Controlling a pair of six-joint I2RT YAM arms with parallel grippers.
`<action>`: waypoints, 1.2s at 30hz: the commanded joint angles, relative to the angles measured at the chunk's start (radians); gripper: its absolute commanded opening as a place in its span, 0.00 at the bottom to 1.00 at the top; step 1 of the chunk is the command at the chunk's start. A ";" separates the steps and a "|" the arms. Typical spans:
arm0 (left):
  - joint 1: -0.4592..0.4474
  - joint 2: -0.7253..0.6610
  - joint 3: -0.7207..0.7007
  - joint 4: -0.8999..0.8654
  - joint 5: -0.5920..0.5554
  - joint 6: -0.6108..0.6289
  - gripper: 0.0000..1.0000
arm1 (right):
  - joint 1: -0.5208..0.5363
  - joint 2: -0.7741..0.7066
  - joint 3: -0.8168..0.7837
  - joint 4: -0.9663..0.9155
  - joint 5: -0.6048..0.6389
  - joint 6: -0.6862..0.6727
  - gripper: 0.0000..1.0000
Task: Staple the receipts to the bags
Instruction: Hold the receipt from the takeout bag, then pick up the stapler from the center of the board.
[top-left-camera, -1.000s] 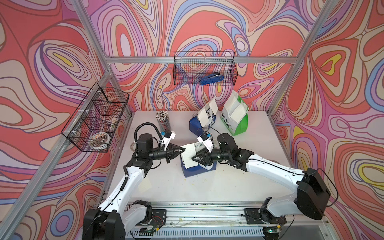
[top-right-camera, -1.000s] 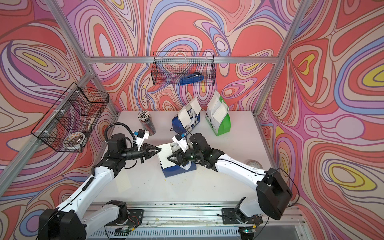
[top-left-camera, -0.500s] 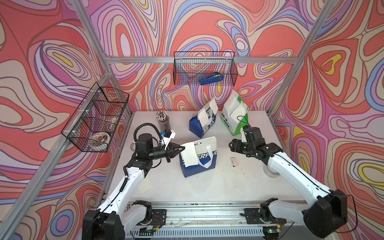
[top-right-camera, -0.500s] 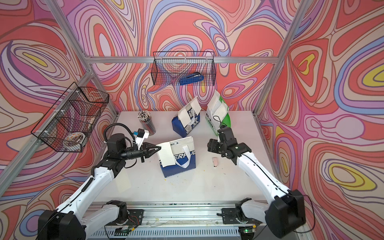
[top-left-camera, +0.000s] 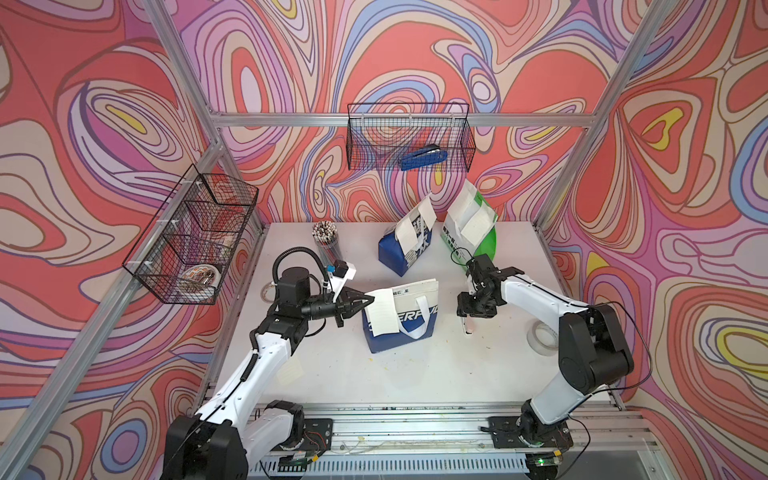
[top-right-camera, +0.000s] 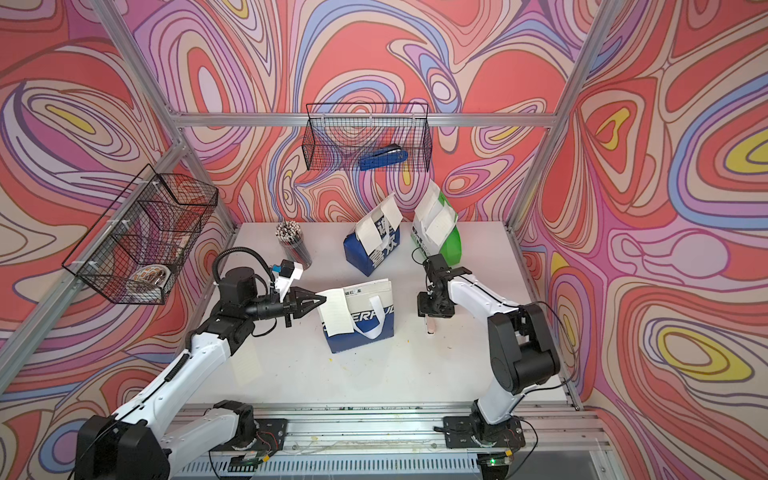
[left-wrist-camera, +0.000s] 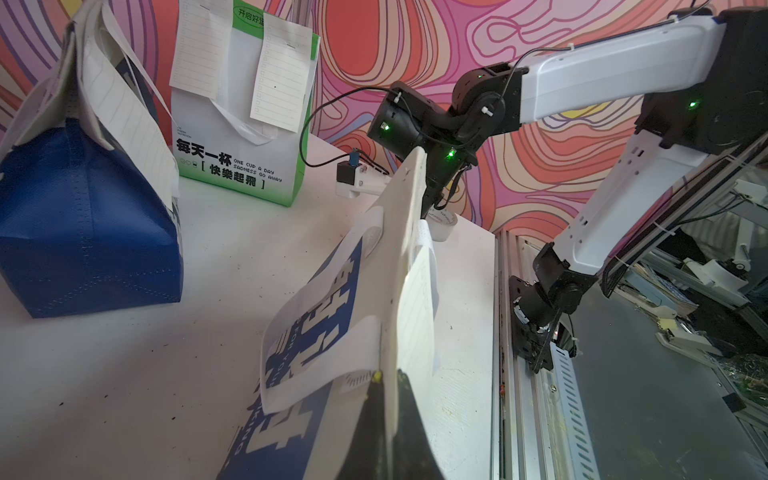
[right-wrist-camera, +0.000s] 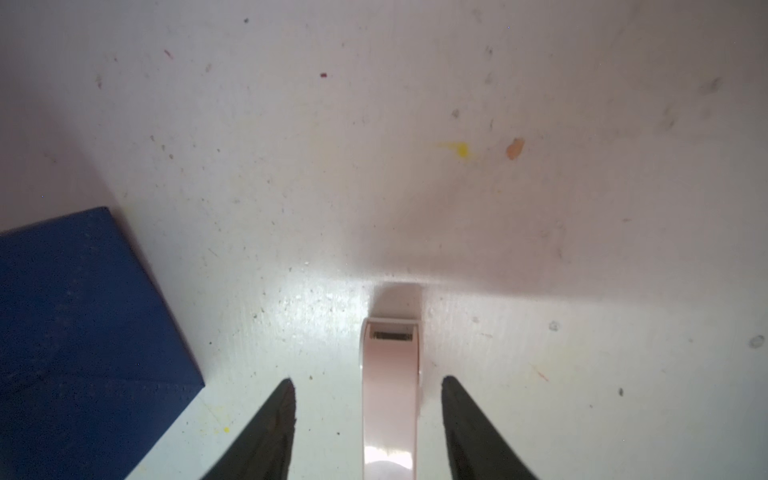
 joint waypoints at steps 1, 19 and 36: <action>-0.015 0.008 0.027 -0.002 0.005 0.022 0.00 | 0.001 0.037 0.013 0.006 -0.025 -0.013 0.49; -0.047 -0.001 0.031 -0.025 -0.032 0.034 0.00 | 0.004 0.083 -0.042 0.055 0.064 0.003 0.38; -0.073 0.026 0.039 0.087 -0.175 -0.084 0.00 | 0.205 -0.401 -0.005 0.358 0.266 0.122 0.23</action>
